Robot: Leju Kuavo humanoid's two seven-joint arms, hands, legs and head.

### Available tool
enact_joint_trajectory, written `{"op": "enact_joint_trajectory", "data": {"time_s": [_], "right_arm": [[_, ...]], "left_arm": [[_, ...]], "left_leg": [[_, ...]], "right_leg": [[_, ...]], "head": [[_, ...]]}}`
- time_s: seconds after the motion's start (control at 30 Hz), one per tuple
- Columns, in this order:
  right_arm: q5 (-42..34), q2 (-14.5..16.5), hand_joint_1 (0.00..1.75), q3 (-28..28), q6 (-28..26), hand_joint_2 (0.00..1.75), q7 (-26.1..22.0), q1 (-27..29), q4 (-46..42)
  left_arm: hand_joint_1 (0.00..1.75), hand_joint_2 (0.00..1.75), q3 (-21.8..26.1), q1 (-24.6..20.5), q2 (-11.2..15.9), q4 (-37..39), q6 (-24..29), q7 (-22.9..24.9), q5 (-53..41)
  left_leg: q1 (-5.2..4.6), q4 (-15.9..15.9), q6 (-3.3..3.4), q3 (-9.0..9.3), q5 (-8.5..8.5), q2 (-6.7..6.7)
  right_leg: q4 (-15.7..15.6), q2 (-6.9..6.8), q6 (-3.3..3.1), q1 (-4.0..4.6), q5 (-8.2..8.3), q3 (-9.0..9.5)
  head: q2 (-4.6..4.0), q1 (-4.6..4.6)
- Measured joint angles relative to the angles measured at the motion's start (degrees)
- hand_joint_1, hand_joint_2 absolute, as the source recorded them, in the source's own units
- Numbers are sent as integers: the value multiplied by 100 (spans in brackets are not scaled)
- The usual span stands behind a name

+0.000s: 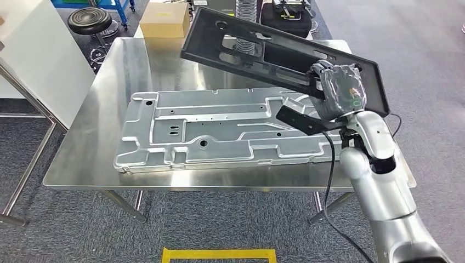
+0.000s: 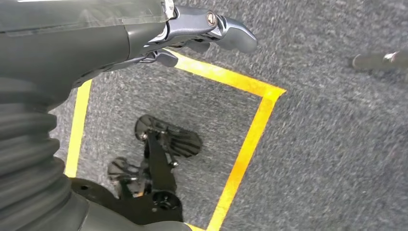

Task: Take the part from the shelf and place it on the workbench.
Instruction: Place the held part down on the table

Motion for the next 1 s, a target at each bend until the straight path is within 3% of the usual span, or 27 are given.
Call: {"op": "enact_joint_trajectory", "data": {"time_s": [0.07,0.13,0.23,0.3,0.4,0.43,0.47,0.5,0.57,0.63,0.7,0.8,0.87,0.93,0.97,1.0], "right_arm": [[188,-51,175,96,82,175,-113,-360,654],[328,-41,175,247,70,175,-307,-670,1280],[496,82,175,592,-98,175,-654,-1016,2291],[542,228,175,808,-285,175,-834,-1171,2866],[591,527,175,1136,-595,175,-1081,-1332,3586],[605,631,175,1263,-696,175,-1163,-1359,3828],[613,725,175,1379,-795,175,-1234,-1380,4043],[608,820,175,1485,-887,175,-1297,-1403,4244],[565,1004,175,1643,-1064,175,-1421,-1457,4579],[489,1157,175,1744,-1249,175,-1523,-1518,4808],[423,1285,175,1821,-1431,175,-1576,-1550,4973],[321,1437,175,1881,-1581,175,-1613,-1555,5114],[253,1497,175,1895,-1643,175,-1630,-1555,5164],[222,1541,175,1916,-1673,175,-1631,-1533,5224],[209,1562,175,1932,-1672,175,-1630,-1517,5258],[189,1579,175,1949,-1671,175,-1630,-1504,5293]], "left_arm": [[0,175,-1,-6,3,0,-55,-2,-81],[0,175,-2,-26,16,0,-96,-2,-155],[0,175,-7,-52,46,-1,-148,-3,-254],[0,175,-7,-64,61,-2,-162,-6,-303],[0,175,-9,-78,71,-2,-167,-18,-363],[0,175,-9,-80,73,-2,-163,-22,-384],[0,175,-9,-78,73,-2,-153,-27,-402],[0,175,-9,-75,74,-2,-140,-33,-420],[0,175,-9,-74,82,-2,-90,-47,-456],[0,175,-9,-79,95,-2,-10,-53,-501],[0,175,-9,-77,104,-2,66,-56,-534],[0,175,-11,-72,107,-2,103,-67,-594],[0,175,-14,-85,109,-2,113,-85,-636],[0,175,-15,-95,110,-2,125,-116,-662],[0,175,-16,-94,110,-2,127,-134,-673],[0,175,-16,-90,109,-2,127,-151,-683]], "left_leg": [[-3,30,-37,14,-37,-12],[-16,54,-88,8,-68,-18],[-11,47,-187,6,-85,-17],[-1,253,-251,-85,-224,-9],[13,1313,-309,-607,-708,-1],[15,1618,-315,-778,-785,-1],[14,1732,-312,-865,-754,-1],[14,1614,-299,-839,-611,-1],[2,845,-234,-511,-161,-2],[-23,212,-170,-210,70,-1],[-46,74,-137,-137,49,-1],[-2,-25,-85,-75,50,6],[16,-65,-48,-37,48,11],[17,-60,-29,-26,30,9],[20,-52,-30,-18,17,4],[24,-39,-36,-8,0,-4]], "right_leg": [[-794,-6,-3,-16,472,286],[-1304,-3,-39,0,674,480],[-1379,6,-133,18,677,500],[-1412,5,-211,5,689,519],[-1422,7,-287,22,668,546],[-1421,8,-299,36,654,559],[-1419,8,-307,50,638,576],[-1416,9,-311,62,618,598],[-1412,11,-306,83,566,661],[-1404,11,-282,107,522,692],[-1407,7,-239,114,504,687],[-1273,3,-151,111,385,636],[-683,2,-92,86,93,352],[86,2,-44,47,-164,-78],[267,1,-26,27,-154,-209],[206,-1,-14,9,-22,-225]], "head": [[-1,0],[0,-4],[0,-5],[0,-17],[0,-45],[0,-45],[0,-46],[0,-48],[1,-47],[1,-40],[1,-34],[1,-29],[1,-28],[0,-29],[1,-27],[1,-26]]}}
